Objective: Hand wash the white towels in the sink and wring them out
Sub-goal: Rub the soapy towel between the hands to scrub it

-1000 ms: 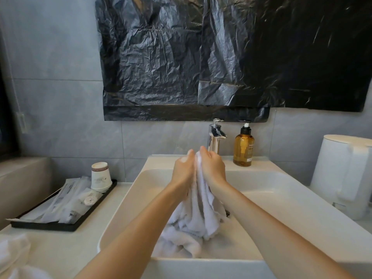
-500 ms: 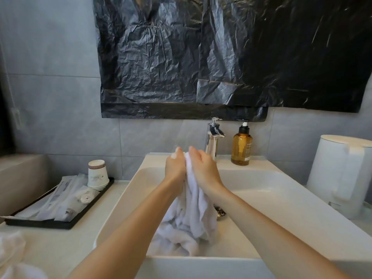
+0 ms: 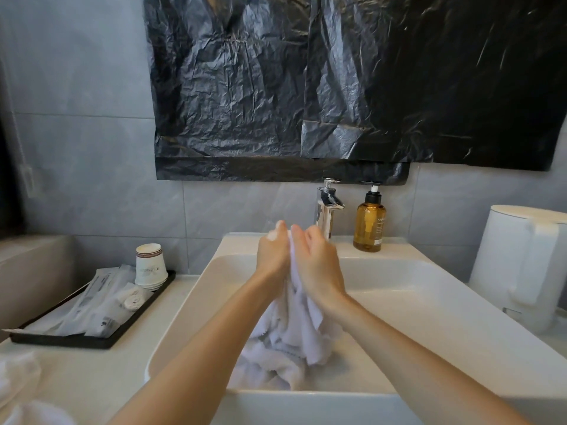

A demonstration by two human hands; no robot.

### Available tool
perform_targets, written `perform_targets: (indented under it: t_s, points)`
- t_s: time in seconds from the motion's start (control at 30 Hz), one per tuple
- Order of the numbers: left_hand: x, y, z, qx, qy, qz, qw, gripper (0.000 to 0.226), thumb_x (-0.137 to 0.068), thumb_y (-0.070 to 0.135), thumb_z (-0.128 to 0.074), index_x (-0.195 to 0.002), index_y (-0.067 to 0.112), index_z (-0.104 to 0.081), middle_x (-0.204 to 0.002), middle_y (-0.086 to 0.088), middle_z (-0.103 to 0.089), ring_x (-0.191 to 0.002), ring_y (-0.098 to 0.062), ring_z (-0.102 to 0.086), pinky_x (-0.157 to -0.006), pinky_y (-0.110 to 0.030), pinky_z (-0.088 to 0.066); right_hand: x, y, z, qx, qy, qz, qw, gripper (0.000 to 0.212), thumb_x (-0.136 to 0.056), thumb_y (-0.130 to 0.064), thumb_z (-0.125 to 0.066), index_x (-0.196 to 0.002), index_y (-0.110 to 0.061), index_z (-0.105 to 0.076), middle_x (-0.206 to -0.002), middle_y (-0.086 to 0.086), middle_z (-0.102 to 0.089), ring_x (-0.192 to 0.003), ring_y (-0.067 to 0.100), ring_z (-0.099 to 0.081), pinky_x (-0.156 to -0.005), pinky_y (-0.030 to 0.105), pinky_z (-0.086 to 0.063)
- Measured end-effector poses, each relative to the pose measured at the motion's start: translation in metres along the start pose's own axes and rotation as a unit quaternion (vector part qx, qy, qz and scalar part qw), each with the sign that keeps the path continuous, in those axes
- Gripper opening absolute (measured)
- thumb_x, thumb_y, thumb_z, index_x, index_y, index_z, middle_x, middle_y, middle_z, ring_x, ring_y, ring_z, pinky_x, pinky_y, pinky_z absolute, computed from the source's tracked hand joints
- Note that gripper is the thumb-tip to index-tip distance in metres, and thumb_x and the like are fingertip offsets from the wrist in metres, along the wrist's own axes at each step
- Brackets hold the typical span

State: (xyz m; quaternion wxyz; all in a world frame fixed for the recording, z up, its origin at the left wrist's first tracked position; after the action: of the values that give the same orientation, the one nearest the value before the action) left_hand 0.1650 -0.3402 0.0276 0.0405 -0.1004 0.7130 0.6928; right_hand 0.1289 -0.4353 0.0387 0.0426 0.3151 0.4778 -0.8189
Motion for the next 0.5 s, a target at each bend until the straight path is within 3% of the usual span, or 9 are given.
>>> perform_targets:
  t_s: [0.03, 0.1, 0.2, 0.33, 0.47, 0.5]
  points:
    - [-0.001, 0.001, 0.003, -0.004, 0.007, -0.003, 1.000, 0.038, -0.101, 0.022, -0.037, -0.064, 0.015, -0.036, -0.058, -0.001, -0.045, -0.058, -0.015, -0.040, -0.054, -0.027, -0.035, 0.006, -0.004, -0.002, -0.004, -0.018, 0.014, 1.000, 0.039, -0.101, -0.044, -0.038, -0.070, -0.020, -0.041, -0.064, -0.006, -0.046, -0.063, 0.013, -0.047, -0.062, 0.033, -0.037]
    - [0.000, 0.000, 0.003, -0.006, -0.001, 0.007, 1.000, 0.037, -0.102, 0.026, -0.036, -0.067, 0.016, -0.040, -0.059, -0.001, -0.046, -0.056, -0.014, -0.041, -0.049, -0.023, -0.035, -0.007, 0.003, -0.003, -0.008, -0.007, -0.024, 1.000, 0.039, -0.101, -0.046, -0.035, -0.075, -0.018, -0.047, -0.071, -0.003, -0.052, -0.073, 0.018, -0.052, -0.068, 0.034, -0.040]
    - [0.006, -0.003, -0.006, -0.014, -0.036, 0.014, 0.999, 0.043, -0.103, 0.032, -0.034, -0.070, 0.013, -0.053, -0.062, -0.002, -0.054, -0.057, -0.015, -0.049, -0.053, -0.024, -0.037, -0.017, 0.015, 0.003, 0.001, 0.033, -0.115, 0.993, 0.045, -0.102, -0.047, -0.028, -0.103, -0.013, -0.057, -0.098, 0.006, -0.062, -0.098, 0.027, -0.058, -0.085, 0.039, -0.044]
    - [-0.001, 0.000, 0.005, -0.032, 0.013, -0.004, 0.999, 0.038, -0.103, 0.022, -0.031, -0.068, 0.012, -0.040, -0.061, -0.002, -0.047, -0.056, -0.013, -0.042, -0.046, -0.021, -0.037, 0.008, 0.003, -0.008, 0.012, -0.027, -0.016, 0.999, 0.039, -0.101, -0.047, -0.033, -0.082, -0.016, -0.048, -0.074, -0.004, -0.053, -0.079, 0.020, -0.055, -0.068, 0.034, -0.041]
    - [0.007, -0.003, -0.005, -0.006, -0.021, 0.007, 1.000, 0.044, -0.104, 0.032, -0.032, -0.070, 0.013, -0.053, -0.062, -0.001, -0.055, -0.056, -0.013, -0.050, -0.050, -0.025, -0.038, -0.017, 0.019, -0.002, -0.017, 0.011, -0.126, 0.992, 0.047, -0.102, -0.048, -0.029, -0.104, -0.012, -0.059, -0.100, 0.006, -0.063, -0.100, 0.027, -0.059, -0.085, 0.039, -0.044]
    - [0.009, -0.001, -0.007, -0.002, -0.027, 0.004, 1.000, 0.045, -0.104, 0.033, -0.032, -0.072, 0.011, -0.056, -0.064, -0.001, -0.057, -0.058, -0.013, -0.053, -0.051, -0.025, -0.040, -0.017, 0.019, 0.000, -0.017, 0.021, -0.119, 0.993, 0.045, -0.101, -0.048, -0.030, -0.103, -0.013, -0.059, -0.099, 0.006, -0.063, -0.097, 0.026, -0.059, -0.084, 0.039, -0.044]
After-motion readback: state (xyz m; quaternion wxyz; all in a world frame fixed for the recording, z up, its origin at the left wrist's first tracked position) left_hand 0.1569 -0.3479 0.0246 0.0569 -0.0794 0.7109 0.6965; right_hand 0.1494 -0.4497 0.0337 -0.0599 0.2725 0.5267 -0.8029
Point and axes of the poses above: each hand's wrist, its own x-axis away from the middle knuckle, its own z-axis out of the back of the hand, y = z × x, the point moved 7 cm from there along -x, towards the middle knuckle
